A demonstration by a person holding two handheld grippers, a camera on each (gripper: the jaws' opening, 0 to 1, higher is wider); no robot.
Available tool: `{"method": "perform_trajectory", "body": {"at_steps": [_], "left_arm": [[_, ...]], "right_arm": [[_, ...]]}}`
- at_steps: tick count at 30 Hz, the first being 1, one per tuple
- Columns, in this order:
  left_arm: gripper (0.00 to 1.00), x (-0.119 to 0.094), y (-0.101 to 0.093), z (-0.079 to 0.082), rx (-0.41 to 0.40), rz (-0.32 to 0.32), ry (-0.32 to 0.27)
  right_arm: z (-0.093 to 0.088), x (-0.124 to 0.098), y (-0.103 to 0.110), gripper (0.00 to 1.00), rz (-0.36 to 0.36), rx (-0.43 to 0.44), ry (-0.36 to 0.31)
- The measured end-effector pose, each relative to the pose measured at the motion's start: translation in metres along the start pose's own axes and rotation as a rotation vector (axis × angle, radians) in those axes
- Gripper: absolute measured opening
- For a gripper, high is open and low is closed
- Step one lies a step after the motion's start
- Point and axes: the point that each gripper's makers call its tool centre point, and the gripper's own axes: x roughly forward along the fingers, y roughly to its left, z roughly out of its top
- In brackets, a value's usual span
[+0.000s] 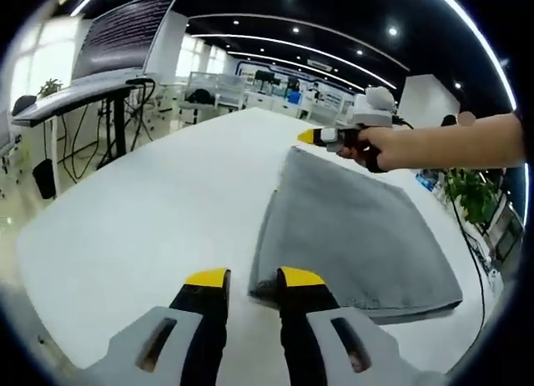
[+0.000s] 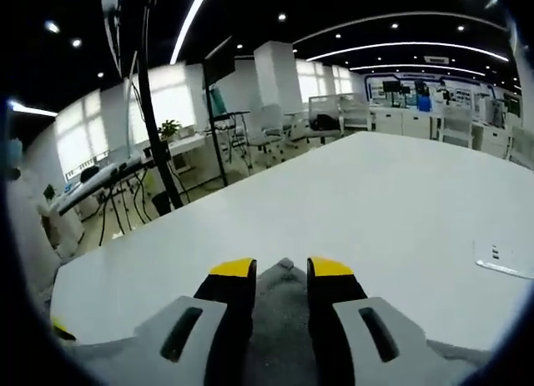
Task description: Fold the towel on the table until its edges align and the towel forms a compact rectangular stack.
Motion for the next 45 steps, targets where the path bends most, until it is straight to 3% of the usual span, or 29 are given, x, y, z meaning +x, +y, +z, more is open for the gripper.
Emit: {"method": "perform_trajectory", "body": {"at_steps": [8,12,19,37,45], "left_arm": [[0.24,-0.002,-0.013,0.003,0.059,-0.079,0.029],[0.23,-0.002,-0.014,0.0,0.092,-0.075,0.049],[0.21,0.0,-0.008,-0.002,0.087,-0.046,0.069],[0.18,0.003,-0.01,-0.003,0.131,-0.043,0.088],[0.17,0.003,-0.013,-0.004,0.145,-0.038,0.088]], "right_arm": [[-0.007,-0.023,-0.02,0.26,-0.016,-0.058,0.021],[-0.017,-0.042,-0.037,0.26,-0.042,-0.05,0.045],[-0.026,-0.075,-0.083,0.25,-0.135,-0.011,0.06],[-0.056,-0.163,-0.154,0.23,-0.266,0.029,0.109],[-0.081,-0.198,-0.183,0.2,-0.347,0.081,0.141]]}}
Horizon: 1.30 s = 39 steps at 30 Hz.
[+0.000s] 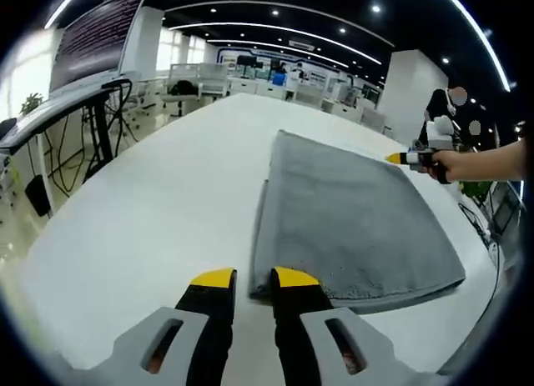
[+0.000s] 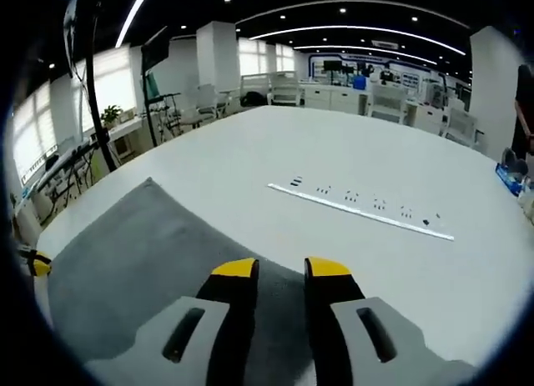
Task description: Fold the towel on the table until its edges align and the towel forms a compact rectangular stack.
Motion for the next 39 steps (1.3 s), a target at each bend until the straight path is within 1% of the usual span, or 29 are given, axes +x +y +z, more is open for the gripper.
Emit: {"method": "perform_trajectory", "body": {"at_steps": [1,3,6,10,12,16,19,20,21,22,23,26,29,31,34,35,36,37,38,39], "left_arm": [[0.17,0.0,0.0,0.0,0.005,0.001,-0.001],[0.17,0.0,0.001,0.0,0.017,-0.001,-0.003],[0.17,0.002,0.0,0.0,0.024,-0.02,-0.016],[0.16,0.001,0.0,0.0,0.037,-0.039,-0.015],[0.16,0.002,-0.001,0.0,0.03,-0.046,-0.016],[0.15,0.001,-0.001,0.001,0.023,-0.057,-0.015],[0.15,0.001,-0.003,0.001,0.063,-0.05,-0.003],[0.13,0.001,-0.008,0.002,0.089,-0.055,-0.001],[0.11,0.001,-0.012,0.0,0.097,-0.066,0.004],[0.11,0.002,-0.011,0.002,0.117,-0.061,-0.004],[0.1,0.001,-0.012,0.0,0.131,-0.049,0.004],[0.1,0.001,-0.011,0.001,0.132,-0.041,0.008],[0.09,0.002,-0.012,0.0,0.141,-0.049,0.02],[0.09,0.002,-0.016,-0.002,0.167,-0.056,0.03],[0.08,0.001,-0.019,-0.005,0.209,-0.065,0.045],[0.08,0.0,-0.023,-0.006,0.216,-0.069,0.049],[0.07,-0.001,-0.032,-0.009,0.24,-0.082,0.058],[0.07,-0.002,-0.036,-0.01,0.267,-0.091,0.065],[0.07,-0.002,-0.04,-0.012,0.299,-0.095,0.069],[0.07,-0.002,-0.044,-0.013,0.303,-0.099,0.071]], "right_arm": [[-0.003,-0.005,-0.006,0.2,-0.012,0.011,0.006],[-0.01,-0.006,-0.012,0.2,-0.026,0.025,0.016],[-0.019,-0.014,-0.015,0.2,-0.046,-0.016,0.051],[-0.028,-0.014,-0.023,0.19,-0.06,-0.006,0.064],[-0.031,-0.013,-0.023,0.18,-0.048,0.011,0.071],[-0.035,-0.013,-0.022,0.14,-0.032,0.053,0.059],[-0.033,-0.01,-0.024,0.11,-0.027,0.082,0.05],[-0.035,-0.01,-0.024,0.1,-0.023,0.09,0.044],[-0.036,-0.011,-0.023,0.09,-0.015,0.097,0.038],[-0.035,-0.011,-0.024,0.08,-0.014,0.09,0.027],[-0.035,-0.012,-0.024,0.07,-0.012,0.082,0.025],[-0.036,-0.01,-0.024,0.06,0.001,0.029,0.023],[-0.035,-0.011,-0.023,0.05,0.015,-0.035,0.039],[-0.037,-0.012,-0.022,0.05,0.022,-0.053,0.043],[-0.038,-0.013,-0.027,0.05,0.028,-0.058,0.046],[-0.038,-0.014,-0.029,0.05,0.03,-0.062,0.049],[-0.039,-0.015,-0.03,0.05,0.03,-0.077,0.052],[-0.039,-0.017,-0.032,0.05,0.037,-0.119,0.055],[-0.04,-0.017,-0.032,0.05,0.043,-0.142,0.057],[-0.04,-0.018,-0.033,0.04,0.046,-0.154,0.059]]}}
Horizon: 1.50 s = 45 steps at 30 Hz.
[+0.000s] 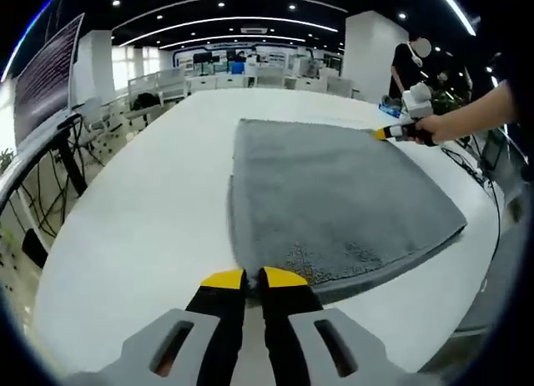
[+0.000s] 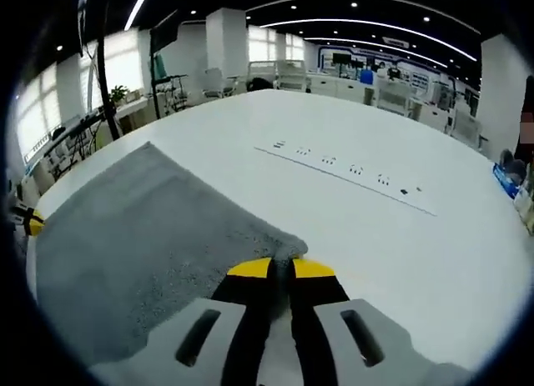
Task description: Fold the towel on the table until its edges align and the towel forms a compact rectangular stack.
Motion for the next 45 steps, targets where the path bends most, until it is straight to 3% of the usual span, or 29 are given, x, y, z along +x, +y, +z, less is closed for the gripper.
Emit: {"method": "perform_trajectory", "body": {"at_steps": [9,18,30,35,38,41,45], "left_arm": [[0.07,-0.002,-0.049,0.003,0.025,-0.047,0.001],[0.07,-0.003,-0.108,0.006,0.089,-0.114,0.028],[0.06,0.004,-0.182,0.013,0.189,-0.187,0.096],[0.06,0.007,-0.194,0.015,0.187,-0.178,0.094],[0.06,0.006,-0.191,0.013,0.115,-0.149,0.091],[0.06,0.006,-0.189,0.012,0.083,-0.139,0.086],[0.06,0.005,-0.191,0.014,0.112,-0.134,0.114]], "right_arm": [[-0.021,-0.026,-0.024,0.04,-0.017,-0.039,0.033],[-0.051,-0.066,-0.071,0.04,-0.054,-0.051,0.045],[-0.078,-0.094,-0.13,0.04,-0.08,-0.032,0.051],[-0.085,-0.102,-0.148,0.05,-0.099,0.018,0.036],[-0.087,-0.104,-0.158,0.05,-0.099,0.041,0.027],[-0.089,-0.11,-0.154,0.05,-0.094,0.028,0.028],[-0.088,-0.107,-0.153,0.05,-0.082,0.042,0.035]]}}
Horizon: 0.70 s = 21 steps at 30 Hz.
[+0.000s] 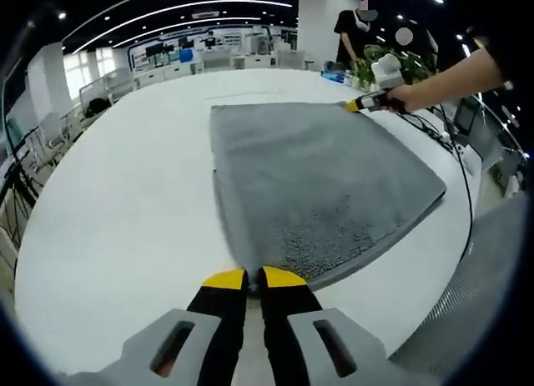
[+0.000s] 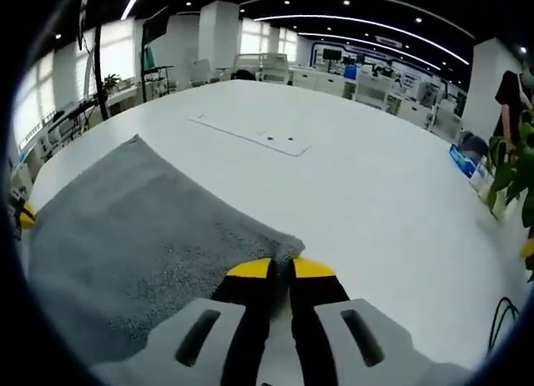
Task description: Fold the towel on the table until its edges align and the towel forms a compact rectangular stack.
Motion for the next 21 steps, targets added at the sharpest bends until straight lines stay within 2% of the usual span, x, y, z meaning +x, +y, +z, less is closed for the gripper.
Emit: {"method": "perform_trajectory", "body": {"at_steps": [3,7,10,12,14,16,17,21], "left_arm": [[0.08,-0.001,-0.001,0.003,0.062,0.021,0.02],[0.17,-0.005,-0.007,0.015,0.088,0.031,-0.01],[0.2,-0.008,-0.015,0.027,0.122,0.033,-0.028],[0.21,-0.007,-0.023,0.038,0.18,0.009,-0.051],[0.23,-0.008,-0.028,0.053,0.276,0.027,-0.094],[0.23,-0.007,-0.046,0.061,0.324,-0.034,-0.101],[0.23,-0.006,-0.049,0.062,0.327,-0.042,-0.105],[0.25,0.0,-0.085,0.079,0.413,-0.123,-0.139]], "right_arm": [[0.0,0.0,0.0,0.05,0.005,0.035,0.0],[0.002,0.0,-0.001,0.06,0.019,0.078,-0.007],[0.007,-0.002,-0.001,0.09,0.032,0.128,-0.034],[0.012,-0.003,-0.002,0.11,0.043,0.162,-0.058],[0.016,-0.006,-0.002,0.12,0.042,0.167,-0.072],[0.016,-0.007,-0.001,0.13,0.048,0.182,-0.086],[0.017,-0.007,-0.001,0.13,0.05,0.187,-0.089],[0.023,-0.011,0.001,0.14,0.058,0.206,-0.11]]}}
